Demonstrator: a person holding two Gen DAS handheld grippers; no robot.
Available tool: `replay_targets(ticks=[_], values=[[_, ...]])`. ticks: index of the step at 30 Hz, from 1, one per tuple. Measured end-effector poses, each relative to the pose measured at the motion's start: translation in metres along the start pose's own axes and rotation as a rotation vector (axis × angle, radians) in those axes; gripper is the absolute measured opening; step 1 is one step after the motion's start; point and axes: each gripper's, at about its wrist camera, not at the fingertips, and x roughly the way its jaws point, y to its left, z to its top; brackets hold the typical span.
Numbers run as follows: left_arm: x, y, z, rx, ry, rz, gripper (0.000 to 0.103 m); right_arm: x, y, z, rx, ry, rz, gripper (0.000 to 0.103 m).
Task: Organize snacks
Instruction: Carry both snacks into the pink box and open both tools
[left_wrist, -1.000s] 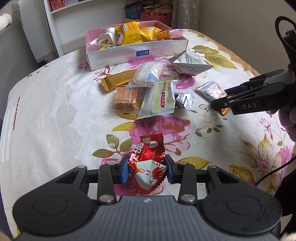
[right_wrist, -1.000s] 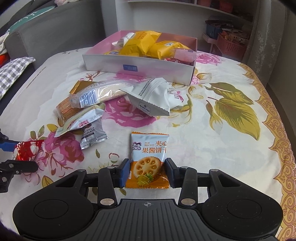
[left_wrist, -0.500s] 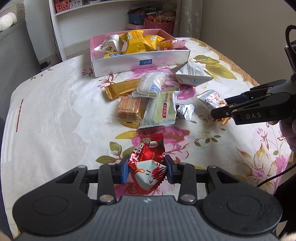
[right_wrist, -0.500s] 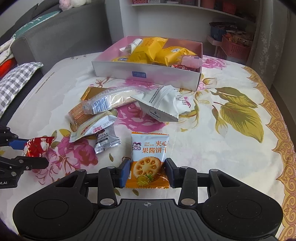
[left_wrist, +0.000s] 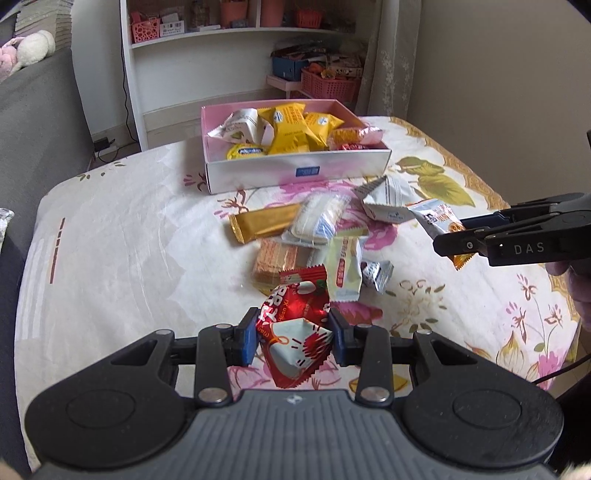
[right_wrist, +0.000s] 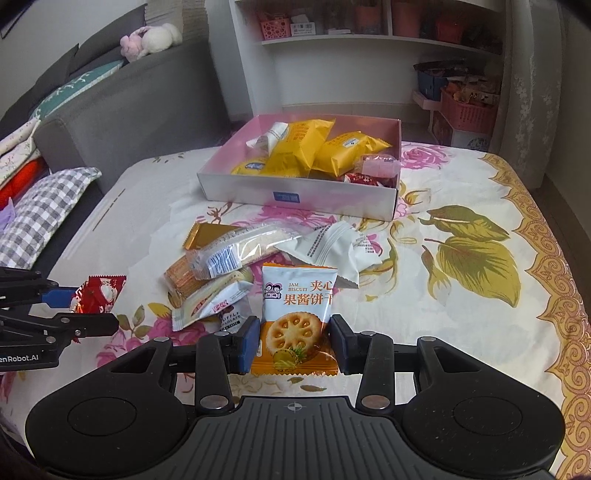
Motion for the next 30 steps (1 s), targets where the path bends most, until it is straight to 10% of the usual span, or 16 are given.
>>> replay_targets(ticks=[30], values=[[0.022,0.014,0.077,-0.137,-0.100,-0.012,0.035,0.003,-0.018,0.071,0.147,-0.104,0.015,0.040]])
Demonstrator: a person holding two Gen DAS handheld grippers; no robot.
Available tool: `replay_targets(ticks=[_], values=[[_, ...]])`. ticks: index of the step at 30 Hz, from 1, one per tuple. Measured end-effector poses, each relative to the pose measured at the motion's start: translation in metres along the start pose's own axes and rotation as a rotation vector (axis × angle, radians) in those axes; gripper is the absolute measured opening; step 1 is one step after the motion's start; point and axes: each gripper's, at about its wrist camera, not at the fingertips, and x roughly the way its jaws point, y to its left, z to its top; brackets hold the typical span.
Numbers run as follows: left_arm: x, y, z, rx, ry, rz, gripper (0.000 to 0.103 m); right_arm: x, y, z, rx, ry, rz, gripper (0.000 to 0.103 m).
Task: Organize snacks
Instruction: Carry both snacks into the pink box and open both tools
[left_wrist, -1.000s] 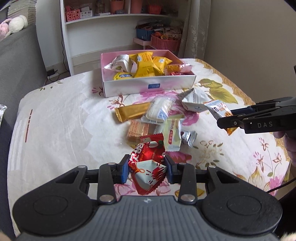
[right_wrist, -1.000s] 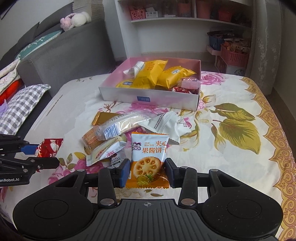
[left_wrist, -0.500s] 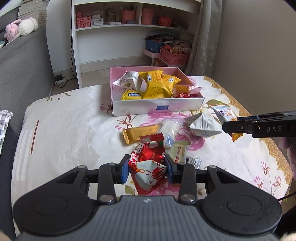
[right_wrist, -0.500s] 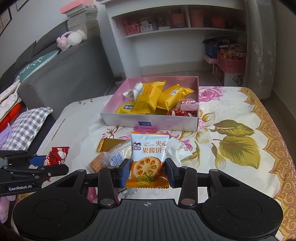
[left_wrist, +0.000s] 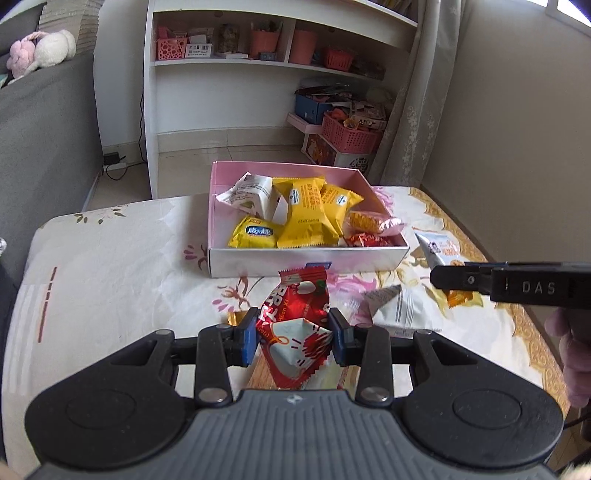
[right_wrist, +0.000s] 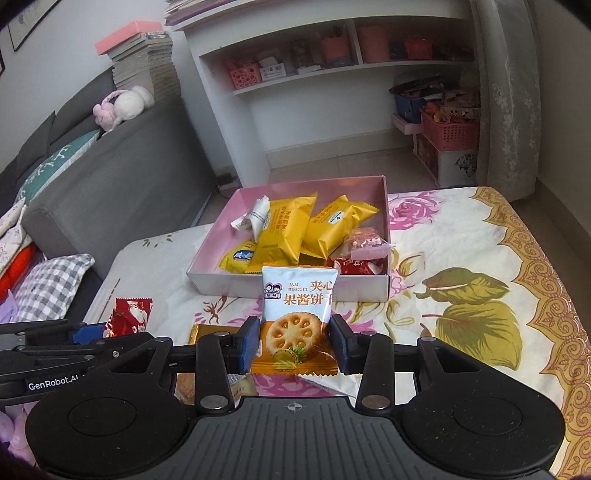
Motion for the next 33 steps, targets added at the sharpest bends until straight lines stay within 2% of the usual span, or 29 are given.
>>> replay_targets(ticks=[13,19,33], values=[[0.052,0.009,0.045,0.012,-0.015,0.080,0.035,0.036,-0.008,0.038,0.046,0.000,0.006,0.040],[0.081,0.015,0.061,-0.022,0.012,0.124,0.035,0.068,-0.018,0.052,0.099,-0.004,-0.004,0.040],[0.120,0.026,0.066,-0.006,0.043,0.192,0.036,0.108,-0.032,0.061,0.136,-0.016,-0.018,0.041]])
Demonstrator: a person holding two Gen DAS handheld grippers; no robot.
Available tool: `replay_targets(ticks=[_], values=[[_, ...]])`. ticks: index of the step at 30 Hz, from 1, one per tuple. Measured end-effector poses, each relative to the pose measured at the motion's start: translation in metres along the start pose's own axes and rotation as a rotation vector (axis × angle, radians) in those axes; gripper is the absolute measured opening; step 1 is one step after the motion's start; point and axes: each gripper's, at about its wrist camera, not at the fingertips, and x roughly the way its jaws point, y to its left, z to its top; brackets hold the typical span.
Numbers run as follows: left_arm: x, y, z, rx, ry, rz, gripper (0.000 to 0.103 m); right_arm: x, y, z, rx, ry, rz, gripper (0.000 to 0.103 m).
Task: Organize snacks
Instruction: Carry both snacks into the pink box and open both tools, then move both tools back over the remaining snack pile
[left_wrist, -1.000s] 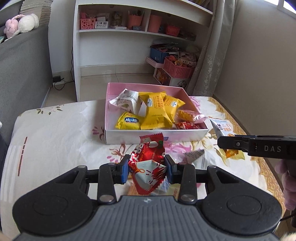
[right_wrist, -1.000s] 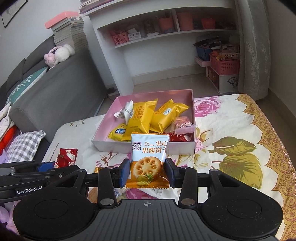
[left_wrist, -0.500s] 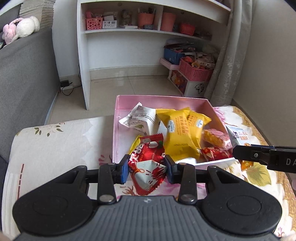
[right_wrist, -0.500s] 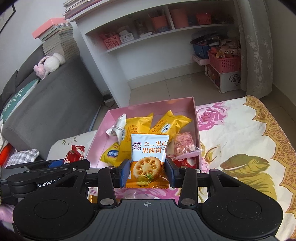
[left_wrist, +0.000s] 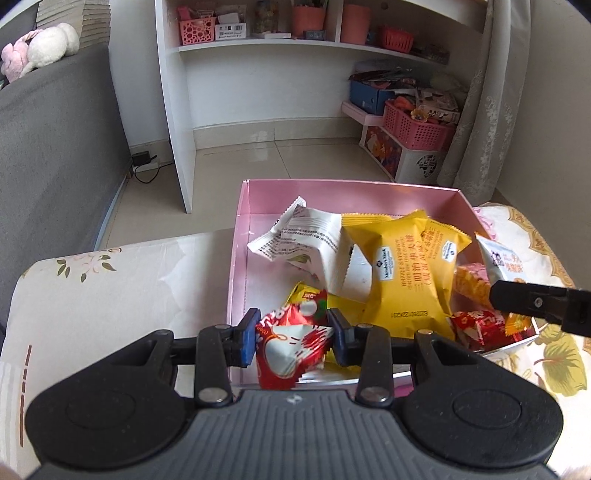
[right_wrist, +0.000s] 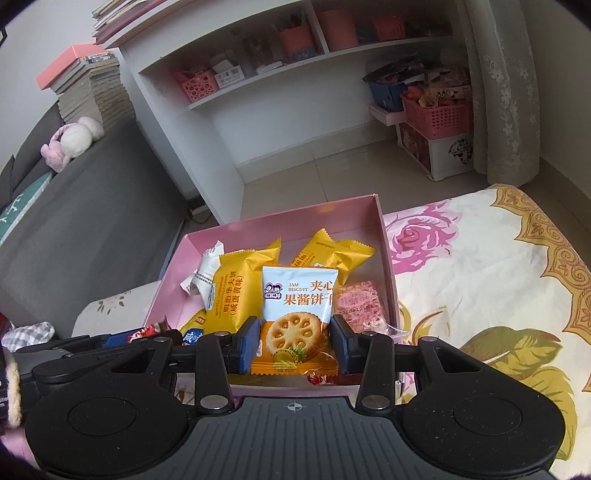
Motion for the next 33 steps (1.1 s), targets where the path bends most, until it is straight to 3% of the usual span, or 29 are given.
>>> replay_targets(ticks=[2,5,6,7,9,12,23,33], values=[[0.000,0.001,-0.002,0.006,-0.008,0.001,0.037,0.002,0.001,0.000,0.000,-0.002,0.001,0.041],[-0.002,0.003,-0.004,0.006,-0.028,-0.003,0.047,0.002,0.002,0.000,-0.001,-0.018,-0.005,0.043],[-0.003,0.003,-0.004,0.007,-0.034,0.000,0.057,0.001,0.002,0.000,0.002,-0.023,-0.006,0.054],[-0.003,0.003,-0.005,0.008,-0.037,-0.016,0.060,0.000,0.002,0.000,0.011,-0.027,-0.008,0.070],[-0.005,0.004,-0.006,0.010,-0.038,-0.041,0.069,-0.002,0.001,0.001,0.028,-0.036,-0.001,0.075],[-0.010,0.000,-0.007,0.027,-0.051,-0.041,0.082,-0.006,0.001,0.002,0.029,-0.034,0.006,0.076],[-0.040,-0.001,-0.019,0.015,-0.080,-0.069,0.092,-0.038,0.011,-0.001,-0.004,-0.068,0.005,0.086],[-0.075,0.007,-0.055,0.054,-0.078,-0.056,0.096,-0.078,0.024,-0.024,-0.087,-0.083,-0.001,0.091]])
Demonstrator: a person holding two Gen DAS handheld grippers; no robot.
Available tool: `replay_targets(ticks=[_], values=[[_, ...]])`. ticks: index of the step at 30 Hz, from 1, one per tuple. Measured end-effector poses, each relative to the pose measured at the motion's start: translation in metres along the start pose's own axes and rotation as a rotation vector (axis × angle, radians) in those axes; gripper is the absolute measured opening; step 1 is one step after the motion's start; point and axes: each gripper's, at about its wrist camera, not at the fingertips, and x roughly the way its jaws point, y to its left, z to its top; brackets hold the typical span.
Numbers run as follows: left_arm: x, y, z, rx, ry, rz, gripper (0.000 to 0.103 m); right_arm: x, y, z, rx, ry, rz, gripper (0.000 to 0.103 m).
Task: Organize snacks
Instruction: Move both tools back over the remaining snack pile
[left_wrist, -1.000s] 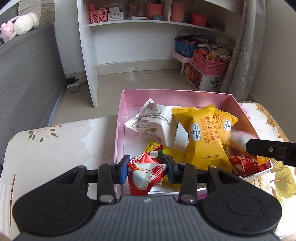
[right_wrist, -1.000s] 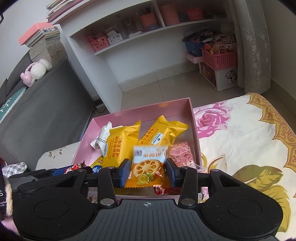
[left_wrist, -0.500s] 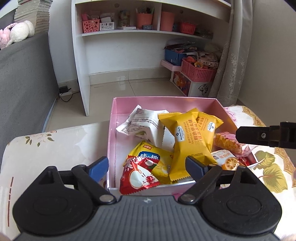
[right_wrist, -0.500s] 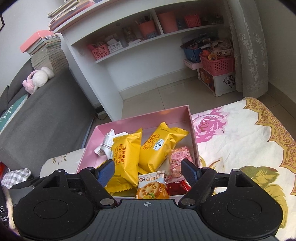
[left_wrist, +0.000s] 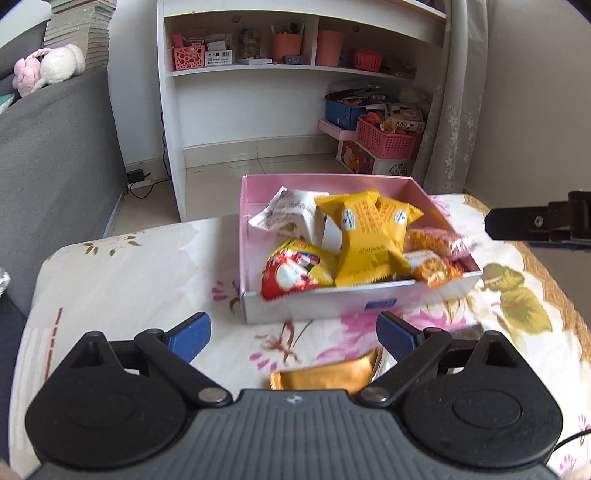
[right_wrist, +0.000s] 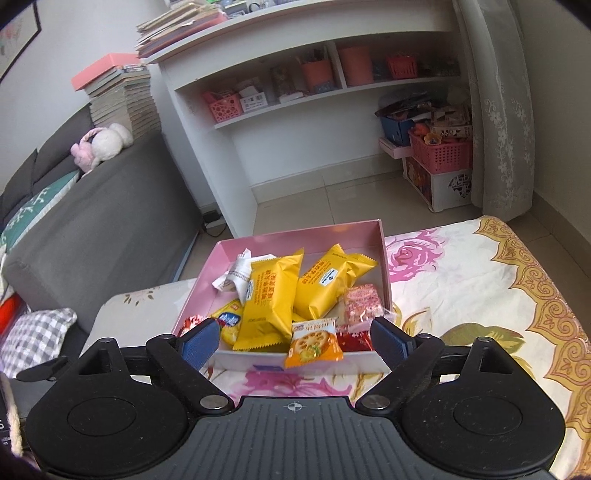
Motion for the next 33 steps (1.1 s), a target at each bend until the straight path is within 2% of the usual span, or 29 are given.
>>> replay_targets(ticks=[10,15,22,29,33], values=[[-0.045,0.007,-0.036,0.030,-0.006,0.022,0.098,-0.032,0.013,-0.032,-0.078,0.012,0.010,0.093],[-0.060,0.010,-0.050,0.066,-0.042,0.013,0.100,-0.042,0.012,-0.051,-0.141,-0.003,0.000,0.094],[-0.063,0.014,-0.071,0.125,-0.030,-0.003,0.100,-0.051,-0.005,-0.070,-0.155,-0.035,-0.017,0.098],[-0.067,0.019,-0.090,0.149,-0.041,-0.038,0.103,-0.055,-0.015,-0.097,-0.216,-0.019,-0.040,0.099],[-0.067,0.018,-0.100,0.171,-0.033,-0.068,0.103,-0.053,-0.018,-0.115,-0.284,0.023,-0.039,0.099]])
